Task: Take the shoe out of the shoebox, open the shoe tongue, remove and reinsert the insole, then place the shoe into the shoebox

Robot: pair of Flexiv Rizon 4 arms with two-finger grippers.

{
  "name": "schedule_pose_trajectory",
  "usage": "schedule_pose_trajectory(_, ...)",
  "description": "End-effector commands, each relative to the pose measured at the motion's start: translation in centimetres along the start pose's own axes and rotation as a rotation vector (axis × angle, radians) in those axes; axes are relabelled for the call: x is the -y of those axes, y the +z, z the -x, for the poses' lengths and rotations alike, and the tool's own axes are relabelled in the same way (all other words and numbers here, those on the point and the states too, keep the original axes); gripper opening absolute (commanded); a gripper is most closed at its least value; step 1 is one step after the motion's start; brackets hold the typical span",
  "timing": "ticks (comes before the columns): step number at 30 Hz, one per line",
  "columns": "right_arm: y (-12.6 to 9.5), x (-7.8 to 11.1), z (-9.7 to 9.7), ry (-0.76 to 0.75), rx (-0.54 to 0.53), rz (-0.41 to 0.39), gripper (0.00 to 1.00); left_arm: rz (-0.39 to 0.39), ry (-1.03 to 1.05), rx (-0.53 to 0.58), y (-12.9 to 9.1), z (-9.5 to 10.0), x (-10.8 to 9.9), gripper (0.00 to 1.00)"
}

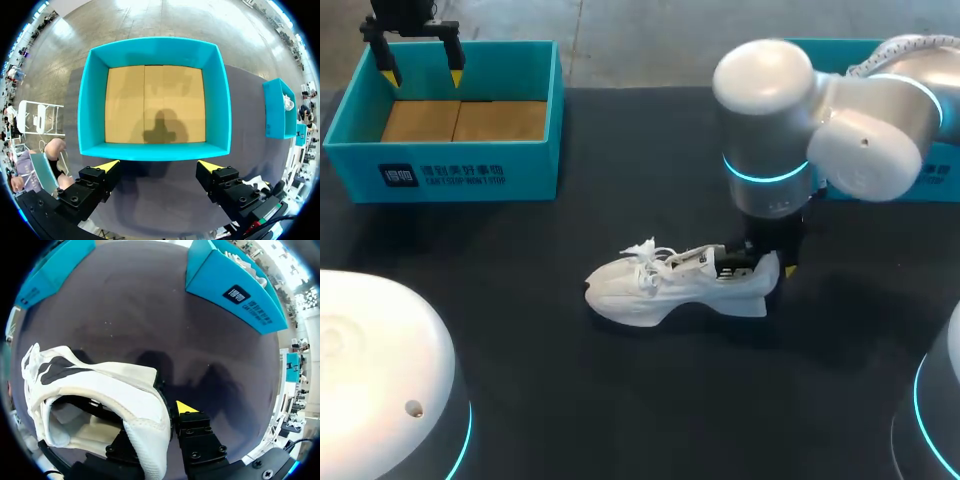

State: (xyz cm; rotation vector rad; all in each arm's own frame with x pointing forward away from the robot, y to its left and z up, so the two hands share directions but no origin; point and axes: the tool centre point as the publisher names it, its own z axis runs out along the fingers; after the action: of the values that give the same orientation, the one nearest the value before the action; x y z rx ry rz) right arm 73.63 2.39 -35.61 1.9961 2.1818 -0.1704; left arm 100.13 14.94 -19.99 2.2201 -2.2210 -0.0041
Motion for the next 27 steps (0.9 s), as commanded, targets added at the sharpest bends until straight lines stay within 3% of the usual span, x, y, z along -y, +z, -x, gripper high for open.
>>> schedule_pose_trajectory(1,1.4,0.0,-0.2,-0.004,-0.023,0.000,0.00,-0.001,0.000,0.000,0.0,0.0,0.0,1.00)
schedule_pose_trajectory(20,4.5,0.0,-1.6,-0.026,-0.081,-0.019,0.00,-0.001,0.000,0.000,0.0,0.0,0.0,1.00)
schedule_pose_trajectory(27,4.7,-0.1,-1.9,-0.037,-0.083,-0.018,0.00,-0.001,0.000,0.000,0.0,0.0,0.0,1.00)
